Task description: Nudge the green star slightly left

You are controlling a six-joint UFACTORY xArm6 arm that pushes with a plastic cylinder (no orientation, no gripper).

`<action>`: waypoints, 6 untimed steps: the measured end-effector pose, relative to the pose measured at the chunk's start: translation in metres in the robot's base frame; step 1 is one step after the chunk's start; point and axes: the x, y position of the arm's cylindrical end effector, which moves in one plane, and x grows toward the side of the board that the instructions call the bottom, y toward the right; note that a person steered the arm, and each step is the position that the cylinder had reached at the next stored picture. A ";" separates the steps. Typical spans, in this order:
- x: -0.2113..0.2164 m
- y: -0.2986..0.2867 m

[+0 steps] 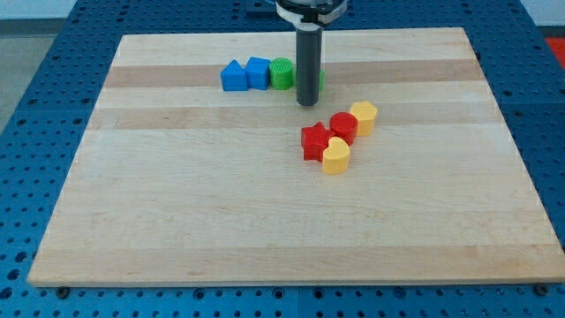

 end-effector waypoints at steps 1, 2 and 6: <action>-0.003 0.002; -0.007 0.004; -0.005 0.008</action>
